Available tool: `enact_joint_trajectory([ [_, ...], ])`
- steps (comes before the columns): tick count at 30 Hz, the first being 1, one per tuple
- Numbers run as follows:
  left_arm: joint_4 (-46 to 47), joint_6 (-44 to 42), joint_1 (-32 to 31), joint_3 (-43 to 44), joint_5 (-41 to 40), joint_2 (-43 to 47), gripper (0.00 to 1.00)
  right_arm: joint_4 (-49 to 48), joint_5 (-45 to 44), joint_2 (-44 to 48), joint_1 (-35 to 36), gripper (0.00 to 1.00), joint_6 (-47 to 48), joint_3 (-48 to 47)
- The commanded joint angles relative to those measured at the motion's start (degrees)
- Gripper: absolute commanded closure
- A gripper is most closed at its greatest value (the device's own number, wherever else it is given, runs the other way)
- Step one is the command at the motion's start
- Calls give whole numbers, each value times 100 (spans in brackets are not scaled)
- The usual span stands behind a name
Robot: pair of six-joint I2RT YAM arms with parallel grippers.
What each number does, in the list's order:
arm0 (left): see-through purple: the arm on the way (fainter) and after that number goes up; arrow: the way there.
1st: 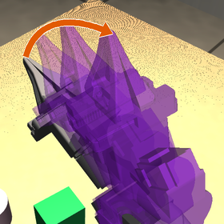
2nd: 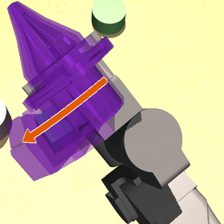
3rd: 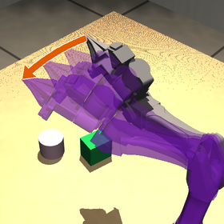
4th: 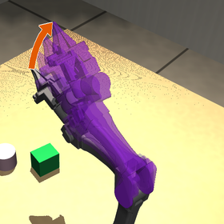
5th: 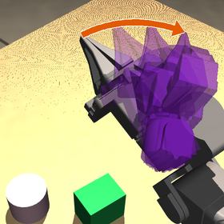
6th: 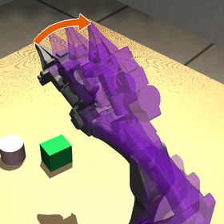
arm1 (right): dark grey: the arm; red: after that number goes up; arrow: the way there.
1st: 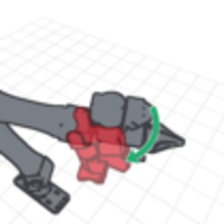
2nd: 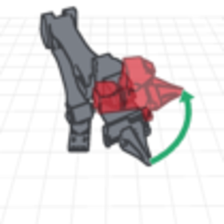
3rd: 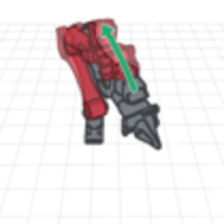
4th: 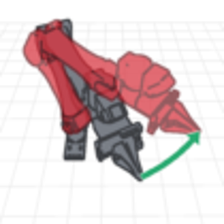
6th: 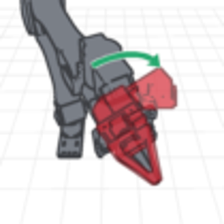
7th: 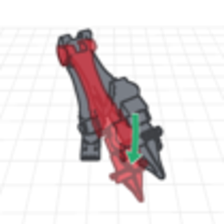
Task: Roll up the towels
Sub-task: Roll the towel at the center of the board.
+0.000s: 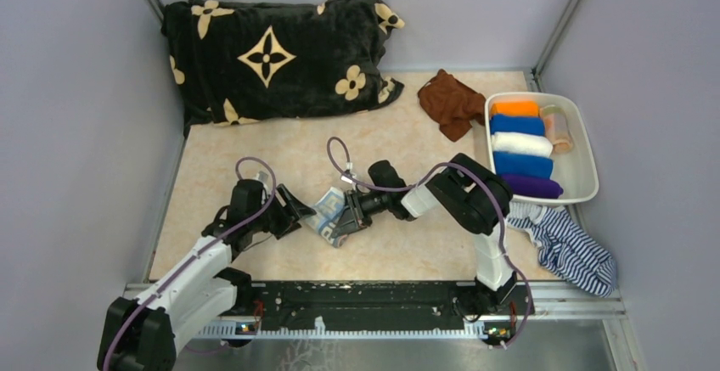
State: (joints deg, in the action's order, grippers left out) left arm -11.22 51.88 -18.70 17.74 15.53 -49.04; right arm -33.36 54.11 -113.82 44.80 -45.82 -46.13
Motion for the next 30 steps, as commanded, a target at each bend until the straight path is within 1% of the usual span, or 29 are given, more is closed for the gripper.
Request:
enact_joint_trajectory([
  [1, 129, 164, 17, -129, 237, 8, 27, -861, 269, -188, 21, 99, -536, 79],
  [6, 482, 211, 7, -230, 328, -302, 29, -1110, 194, -444, 16, 99, -826, 190],
  [9, 726, 222, -2, -268, 294, -518, 31, -1001, 112, -548, 21, 99, -811, 177],
  [11, 843, 230, -10, -291, 226, -662, 35, -730, -7, -538, 21, 97, -649, 126],
  [14, 939, 198, -18, -306, 102, -903, 38, 117, -293, -266, 25, 90, -47, -21],
  [18, 1121, 186, -29, -397, 86, -1195, 43, 1011, -623, 227, 20, 72, 591, -131],
  [22, 1257, 248, -26, -542, 37, -1398, 45, 2227, -1380, 837, 104, 62, 1484, -339],
  [25, 1216, 243, -29, -595, -49, -1416, 45, 3045, -2144, 1447, 296, 53, 2035, -488],
  [27, 1145, 215, -27, -592, -108, -1407, 46, 3565, -2800, 1806, 500, 51, 2389, -632],
  [30, 1082, 215, -27, -555, -155, -1406, 46, 4195, -3846, 2319, 892, 49, 2868, -877],
])
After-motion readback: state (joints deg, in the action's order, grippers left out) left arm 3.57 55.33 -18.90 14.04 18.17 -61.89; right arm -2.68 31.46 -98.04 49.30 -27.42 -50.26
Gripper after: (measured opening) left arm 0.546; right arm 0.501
